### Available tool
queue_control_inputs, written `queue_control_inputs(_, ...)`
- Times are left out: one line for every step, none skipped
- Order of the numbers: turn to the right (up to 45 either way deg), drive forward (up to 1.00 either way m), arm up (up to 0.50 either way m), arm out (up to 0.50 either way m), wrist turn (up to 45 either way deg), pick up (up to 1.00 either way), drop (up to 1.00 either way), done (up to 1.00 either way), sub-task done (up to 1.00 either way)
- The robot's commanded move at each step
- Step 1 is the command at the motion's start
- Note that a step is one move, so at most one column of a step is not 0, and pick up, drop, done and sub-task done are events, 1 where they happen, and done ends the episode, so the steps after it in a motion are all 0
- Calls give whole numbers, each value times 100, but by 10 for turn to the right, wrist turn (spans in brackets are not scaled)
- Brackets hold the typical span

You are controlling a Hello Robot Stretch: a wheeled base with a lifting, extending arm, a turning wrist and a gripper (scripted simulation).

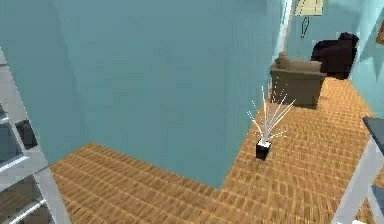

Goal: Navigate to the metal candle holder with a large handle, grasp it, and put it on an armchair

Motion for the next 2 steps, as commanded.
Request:
queue_control_inputs(450,0,0,0,0,0,0,0,0)
queue_control_inputs(30,0,0,0,0,0,0,0,0)
